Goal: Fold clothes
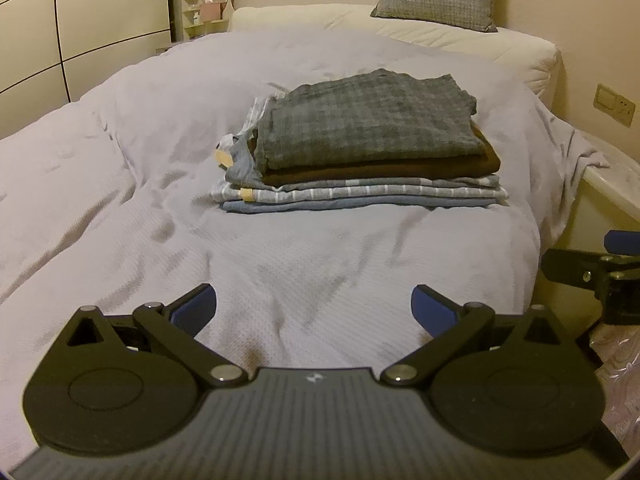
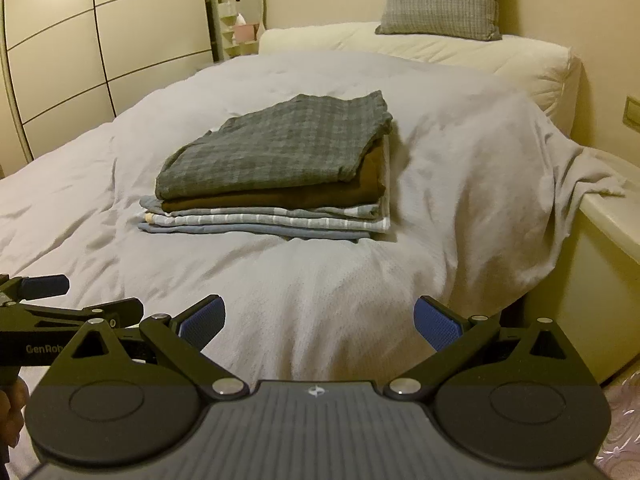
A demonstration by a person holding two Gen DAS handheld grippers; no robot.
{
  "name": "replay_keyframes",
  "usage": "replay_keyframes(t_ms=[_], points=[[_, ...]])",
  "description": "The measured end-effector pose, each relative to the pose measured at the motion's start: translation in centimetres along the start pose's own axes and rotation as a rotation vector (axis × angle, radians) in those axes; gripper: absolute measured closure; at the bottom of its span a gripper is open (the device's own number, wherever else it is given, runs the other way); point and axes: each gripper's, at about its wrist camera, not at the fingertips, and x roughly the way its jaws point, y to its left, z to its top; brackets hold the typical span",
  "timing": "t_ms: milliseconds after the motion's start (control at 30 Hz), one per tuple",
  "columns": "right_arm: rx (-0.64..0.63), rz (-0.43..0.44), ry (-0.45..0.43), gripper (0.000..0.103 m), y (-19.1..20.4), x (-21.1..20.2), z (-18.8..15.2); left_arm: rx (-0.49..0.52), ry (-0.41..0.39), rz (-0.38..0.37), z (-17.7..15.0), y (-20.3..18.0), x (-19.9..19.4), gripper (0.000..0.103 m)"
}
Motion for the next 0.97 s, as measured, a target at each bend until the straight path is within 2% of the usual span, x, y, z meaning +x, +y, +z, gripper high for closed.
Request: replay_keyframes(t_ms=[600, 967], points=[[-0.01, 0.016, -0.047, 0.0, 0.7, -3.7, 0.5, 0.015, -0.044, 0.003, 0.3, -0.2, -3.7, 0.001], [-0.001, 0.02, -0.049, 0.0, 0.4, -4.1, 0.4, 0.009, -0.063, -0.009, 0.2, -0.8, -4.3, 0.001]])
